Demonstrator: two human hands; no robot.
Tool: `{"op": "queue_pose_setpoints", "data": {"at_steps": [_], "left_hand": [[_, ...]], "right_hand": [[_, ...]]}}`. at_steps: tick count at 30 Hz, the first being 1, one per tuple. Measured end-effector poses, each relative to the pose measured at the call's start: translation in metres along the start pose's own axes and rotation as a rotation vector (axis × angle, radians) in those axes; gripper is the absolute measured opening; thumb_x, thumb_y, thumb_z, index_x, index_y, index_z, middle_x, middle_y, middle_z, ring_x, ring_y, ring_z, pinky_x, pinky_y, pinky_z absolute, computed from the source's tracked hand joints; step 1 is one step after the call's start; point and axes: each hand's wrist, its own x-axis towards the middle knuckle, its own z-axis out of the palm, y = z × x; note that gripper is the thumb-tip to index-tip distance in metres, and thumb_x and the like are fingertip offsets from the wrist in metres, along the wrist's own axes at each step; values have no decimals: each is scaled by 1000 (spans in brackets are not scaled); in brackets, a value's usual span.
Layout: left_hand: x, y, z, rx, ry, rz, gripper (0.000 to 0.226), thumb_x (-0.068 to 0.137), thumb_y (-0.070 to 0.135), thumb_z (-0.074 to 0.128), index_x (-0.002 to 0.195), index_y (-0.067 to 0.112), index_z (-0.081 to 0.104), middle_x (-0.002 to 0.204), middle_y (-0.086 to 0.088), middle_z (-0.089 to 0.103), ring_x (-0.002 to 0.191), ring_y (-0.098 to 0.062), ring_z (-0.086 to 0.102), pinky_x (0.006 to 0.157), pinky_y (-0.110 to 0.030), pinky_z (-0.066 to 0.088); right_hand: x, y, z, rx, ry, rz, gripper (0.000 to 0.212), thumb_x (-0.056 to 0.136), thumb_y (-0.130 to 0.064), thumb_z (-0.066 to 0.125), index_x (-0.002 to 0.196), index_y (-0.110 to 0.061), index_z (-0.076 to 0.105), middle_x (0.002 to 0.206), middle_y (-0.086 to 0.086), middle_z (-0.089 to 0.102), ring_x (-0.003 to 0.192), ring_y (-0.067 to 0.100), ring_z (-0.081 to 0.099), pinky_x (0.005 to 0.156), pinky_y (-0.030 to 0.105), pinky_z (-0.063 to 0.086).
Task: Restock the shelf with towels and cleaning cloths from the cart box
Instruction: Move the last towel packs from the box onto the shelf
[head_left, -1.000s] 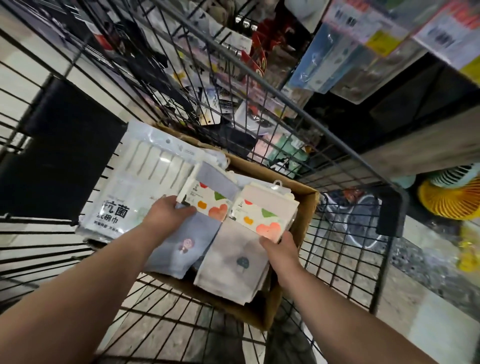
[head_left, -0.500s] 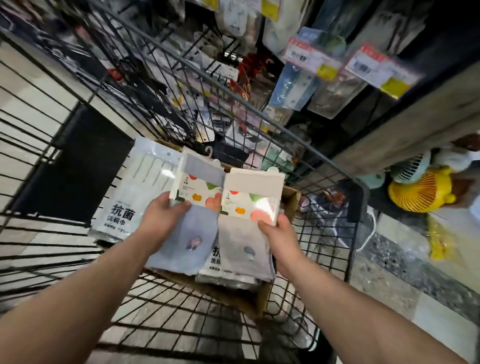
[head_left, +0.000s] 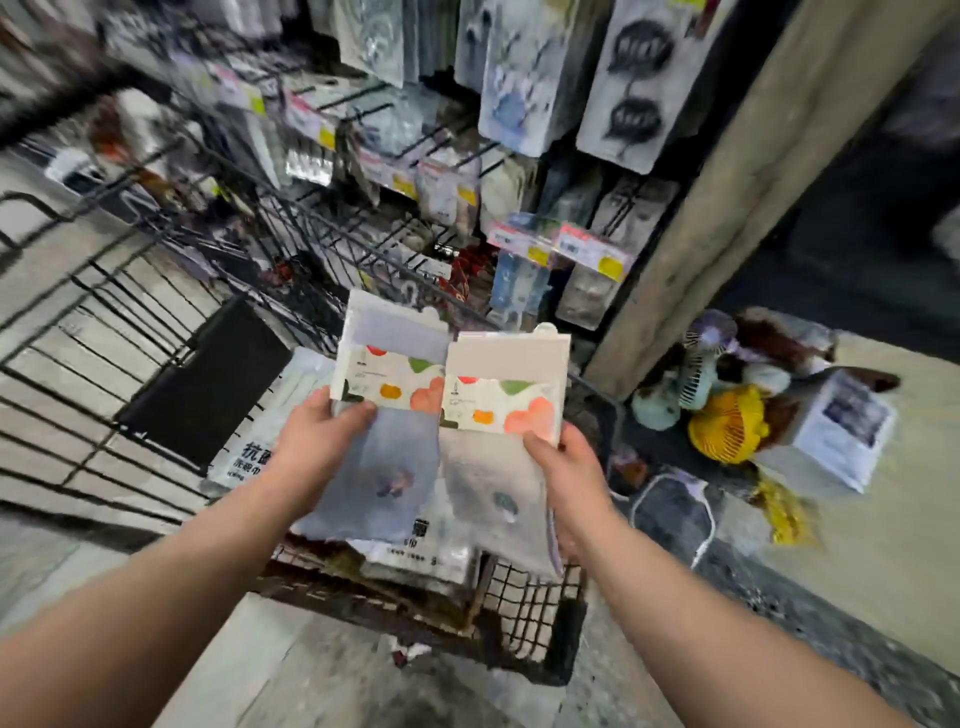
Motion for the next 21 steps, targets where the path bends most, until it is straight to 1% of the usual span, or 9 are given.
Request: {"op": "queue_pose_setpoints", "data": {"at_steps": [2, 3, 7, 9, 11, 13, 15, 17, 21], "left_hand": [[-29, 16, 14, -23, -39, 54, 17, 91, 12, 58, 107, 16, 61, 106, -12, 69, 96, -30, 64, 91, -45, 51], [-44, 24, 23, -38, -54, 77, 17, 90, 11, 58, 106, 15, 62, 106, -13, 70, 96, -31, 65, 91, -47, 51], [-107, 52, 67, -92, -126, 195, 7, 89, 13, 62, 93, 17, 65, 96, -7, 70, 83, -23, 65, 77, -34, 52], [-144, 65, 93, -133, -184, 218, 9, 89, 11, 61, 85, 18, 64, 89, -4, 70, 76, -19, 63, 72, -30, 51], [-177, 75, 118, -181, -236, 238, 10, 89, 9, 62, 83, 17, 64, 88, -4, 69, 74, -18, 63, 73, -31, 50], [-212, 86, 146, -229, -303, 243, 11, 89, 8, 61, 81, 15, 64, 88, -6, 70, 72, -18, 63, 71, -31, 50], [-242, 97, 171, -261, -370, 262, 8, 89, 6, 60, 86, 13, 65, 90, -7, 70, 73, -18, 64, 69, -30, 51], [-273, 111, 197, -276, -446, 278, 11, 89, 6, 60, 97, 9, 66, 96, -11, 71, 77, -20, 65, 73, -32, 52], [-320, 137, 242, -313, -574, 283, 14, 90, 6, 58, 103, 5, 62, 99, -15, 71, 82, -27, 66, 76, -37, 54]], "right_hand": [[-27, -12, -29, 50, 27, -60, 16, 91, -9, 57, 96, -24, 58, 112, 11, 66, 103, 29, 63, 95, 44, 50], [-42, -18, -46, 73, 40, -90, 16, 91, -8, 57, 97, -23, 58, 111, 10, 67, 102, 27, 63, 93, 41, 50], [-100, -28, -121, 167, 97, -186, 15, 90, -9, 58, 98, -21, 63, 110, 11, 69, 100, 29, 66, 93, 46, 51], [-133, -33, -162, 202, 150, -224, 16, 90, -9, 58, 102, -19, 63, 110, 12, 69, 97, 29, 67, 90, 45, 52], [-164, -36, -201, 223, 205, -275, 15, 90, -9, 58, 102, -16, 63, 107, 13, 70, 95, 29, 67, 89, 43, 53], [-197, -37, -242, 230, 270, -309, 10, 90, -11, 59, 97, -15, 63, 106, 13, 70, 97, 30, 66, 94, 49, 50], [-227, -39, -278, 250, 337, -333, 7, 87, -14, 63, 93, -15, 62, 106, 16, 70, 97, 32, 66, 96, 54, 48], [-255, -44, -313, 273, 391, -360, 16, 81, -18, 69, 96, -13, 63, 105, 18, 70, 98, 35, 66, 95, 56, 47], [-297, -57, -373, 296, 467, -424, 11, 87, -12, 62, 98, -10, 61, 101, 17, 70, 92, 33, 66, 94, 53, 49]]}}
